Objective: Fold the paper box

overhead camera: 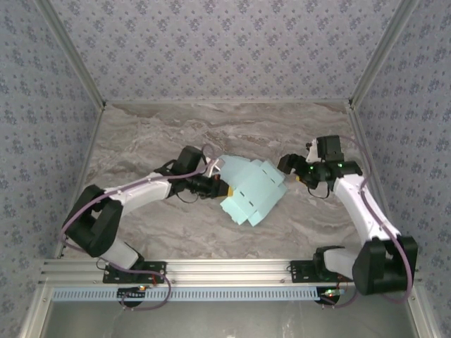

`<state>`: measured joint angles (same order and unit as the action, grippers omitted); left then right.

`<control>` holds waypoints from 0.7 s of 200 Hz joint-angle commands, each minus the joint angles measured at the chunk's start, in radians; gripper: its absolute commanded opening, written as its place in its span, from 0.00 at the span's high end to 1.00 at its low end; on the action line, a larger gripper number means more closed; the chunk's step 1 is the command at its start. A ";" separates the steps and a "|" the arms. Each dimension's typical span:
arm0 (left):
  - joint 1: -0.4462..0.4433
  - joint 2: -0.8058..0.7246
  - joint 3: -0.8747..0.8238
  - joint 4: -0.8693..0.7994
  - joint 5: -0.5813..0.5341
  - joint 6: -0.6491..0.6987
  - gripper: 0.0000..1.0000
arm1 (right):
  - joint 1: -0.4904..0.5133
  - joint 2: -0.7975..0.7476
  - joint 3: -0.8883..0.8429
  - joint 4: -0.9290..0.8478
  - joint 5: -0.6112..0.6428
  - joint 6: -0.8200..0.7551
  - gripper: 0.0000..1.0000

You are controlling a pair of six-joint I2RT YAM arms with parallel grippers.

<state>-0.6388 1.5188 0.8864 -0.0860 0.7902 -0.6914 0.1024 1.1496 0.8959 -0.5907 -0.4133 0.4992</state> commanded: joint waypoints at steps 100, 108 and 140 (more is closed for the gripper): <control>0.132 -0.154 0.164 -0.370 -0.023 -0.112 1.00 | 0.619 -0.277 -0.277 0.311 0.506 -0.755 0.03; 0.135 -0.160 0.169 -0.390 -0.025 -0.101 1.00 | 0.667 -0.275 -0.297 0.336 0.548 -0.791 0.03; 0.149 -0.171 0.175 -0.409 -0.005 -0.107 1.00 | 0.867 -0.236 -0.419 0.504 0.693 -1.047 0.00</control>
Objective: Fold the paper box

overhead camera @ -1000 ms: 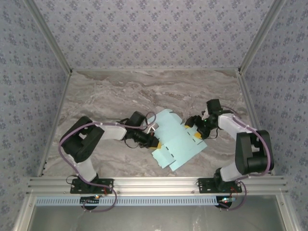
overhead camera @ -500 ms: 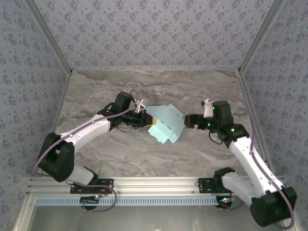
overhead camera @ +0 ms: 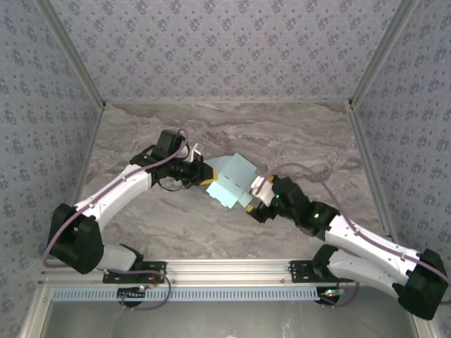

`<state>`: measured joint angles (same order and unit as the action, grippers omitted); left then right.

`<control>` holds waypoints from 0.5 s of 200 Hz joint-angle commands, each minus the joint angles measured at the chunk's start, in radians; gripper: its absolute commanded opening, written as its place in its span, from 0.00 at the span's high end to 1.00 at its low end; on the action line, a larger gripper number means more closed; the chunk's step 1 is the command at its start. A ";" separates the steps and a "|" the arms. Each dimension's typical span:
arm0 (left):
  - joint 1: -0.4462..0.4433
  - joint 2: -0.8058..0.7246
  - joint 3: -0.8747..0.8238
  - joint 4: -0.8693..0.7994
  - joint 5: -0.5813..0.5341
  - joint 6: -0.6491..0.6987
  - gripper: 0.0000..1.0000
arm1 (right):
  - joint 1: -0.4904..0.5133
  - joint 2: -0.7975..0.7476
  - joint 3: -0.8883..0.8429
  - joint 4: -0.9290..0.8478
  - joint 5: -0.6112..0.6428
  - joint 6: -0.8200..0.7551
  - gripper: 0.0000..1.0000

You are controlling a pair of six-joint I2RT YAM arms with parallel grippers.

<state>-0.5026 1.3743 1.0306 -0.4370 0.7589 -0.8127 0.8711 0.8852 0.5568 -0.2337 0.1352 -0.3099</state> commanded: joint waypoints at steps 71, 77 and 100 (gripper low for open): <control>0.013 -0.046 0.048 -0.103 0.041 0.014 1.00 | -0.006 0.095 -0.192 0.677 0.103 -0.385 0.06; 0.014 -0.048 0.049 -0.101 0.042 0.012 1.00 | -0.027 0.086 -0.182 0.659 0.041 -0.377 0.09; 0.014 -0.063 0.048 -0.087 0.038 -0.005 1.00 | -0.043 0.099 -0.172 0.678 0.013 -0.353 0.31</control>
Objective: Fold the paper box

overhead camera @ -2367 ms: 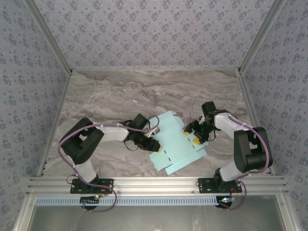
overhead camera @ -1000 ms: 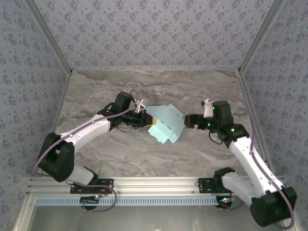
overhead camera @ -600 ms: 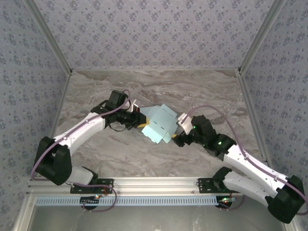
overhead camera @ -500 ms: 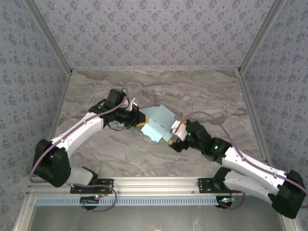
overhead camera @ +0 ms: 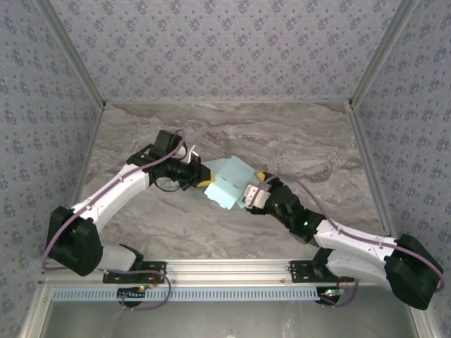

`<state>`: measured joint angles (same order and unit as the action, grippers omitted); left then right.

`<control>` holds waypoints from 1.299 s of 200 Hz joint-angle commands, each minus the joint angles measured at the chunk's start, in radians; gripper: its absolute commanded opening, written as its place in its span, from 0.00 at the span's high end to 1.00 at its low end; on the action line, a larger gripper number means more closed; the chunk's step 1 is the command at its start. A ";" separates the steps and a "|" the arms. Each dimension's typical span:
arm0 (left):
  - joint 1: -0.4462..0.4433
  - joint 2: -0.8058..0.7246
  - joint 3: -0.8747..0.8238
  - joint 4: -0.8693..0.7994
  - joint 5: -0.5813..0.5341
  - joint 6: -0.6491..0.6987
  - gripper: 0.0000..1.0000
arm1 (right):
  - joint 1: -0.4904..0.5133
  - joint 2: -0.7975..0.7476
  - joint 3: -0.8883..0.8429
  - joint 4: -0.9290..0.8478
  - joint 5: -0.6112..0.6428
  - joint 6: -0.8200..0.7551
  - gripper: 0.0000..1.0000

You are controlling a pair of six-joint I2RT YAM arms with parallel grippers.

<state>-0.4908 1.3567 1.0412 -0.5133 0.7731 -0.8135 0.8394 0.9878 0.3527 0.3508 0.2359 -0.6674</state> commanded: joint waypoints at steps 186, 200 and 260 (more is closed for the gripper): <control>0.139 -0.452 -0.042 0.060 -0.337 0.376 0.01 | -0.450 -0.054 0.287 -0.442 -0.333 1.049 1.00; 0.110 -0.533 -0.182 0.203 -0.396 0.390 0.01 | -0.514 -0.028 0.354 -0.572 -0.363 1.166 1.00; -0.188 -0.673 -0.490 0.529 -0.584 0.728 0.01 | -0.652 0.140 0.529 -0.787 -0.700 1.271 1.00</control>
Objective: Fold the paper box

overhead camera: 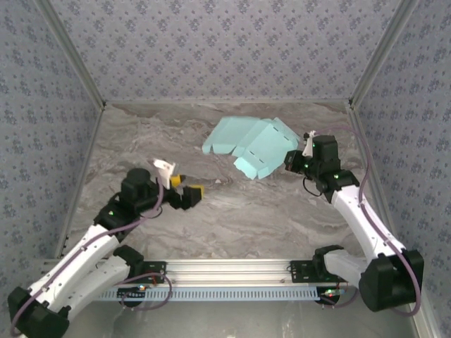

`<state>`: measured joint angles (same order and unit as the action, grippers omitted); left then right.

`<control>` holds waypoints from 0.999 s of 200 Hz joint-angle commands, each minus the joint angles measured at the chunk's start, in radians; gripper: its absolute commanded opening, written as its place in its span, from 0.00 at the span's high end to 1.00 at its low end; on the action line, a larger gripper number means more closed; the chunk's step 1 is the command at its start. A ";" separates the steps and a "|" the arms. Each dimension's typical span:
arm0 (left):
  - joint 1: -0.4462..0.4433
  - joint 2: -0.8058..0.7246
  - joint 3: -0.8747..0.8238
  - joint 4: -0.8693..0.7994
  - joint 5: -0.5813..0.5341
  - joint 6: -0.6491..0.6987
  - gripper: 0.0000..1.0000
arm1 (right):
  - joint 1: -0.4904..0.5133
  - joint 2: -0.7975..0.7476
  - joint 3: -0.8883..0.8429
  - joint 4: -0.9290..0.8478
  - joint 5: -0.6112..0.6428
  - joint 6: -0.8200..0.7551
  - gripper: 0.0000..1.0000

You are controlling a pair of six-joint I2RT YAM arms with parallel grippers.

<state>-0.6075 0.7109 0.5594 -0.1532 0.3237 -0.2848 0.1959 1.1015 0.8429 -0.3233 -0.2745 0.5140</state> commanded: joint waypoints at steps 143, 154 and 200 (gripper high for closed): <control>0.024 0.357 -0.024 0.401 -0.076 -0.457 0.01 | -0.025 -0.083 -0.052 0.155 -0.492 0.148 1.00; 0.031 0.356 -0.003 0.394 -0.067 -0.472 0.01 | -0.025 -0.103 -0.052 0.191 -0.509 0.167 1.00; 0.135 0.424 0.057 0.557 0.116 -0.570 0.01 | -0.023 -0.178 -0.049 0.317 -0.573 0.226 1.00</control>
<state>-0.5415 1.1034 0.5682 0.2676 0.3008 -0.7597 0.1761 0.9657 0.7959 -0.1192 -0.7761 0.6937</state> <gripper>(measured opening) 0.993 0.068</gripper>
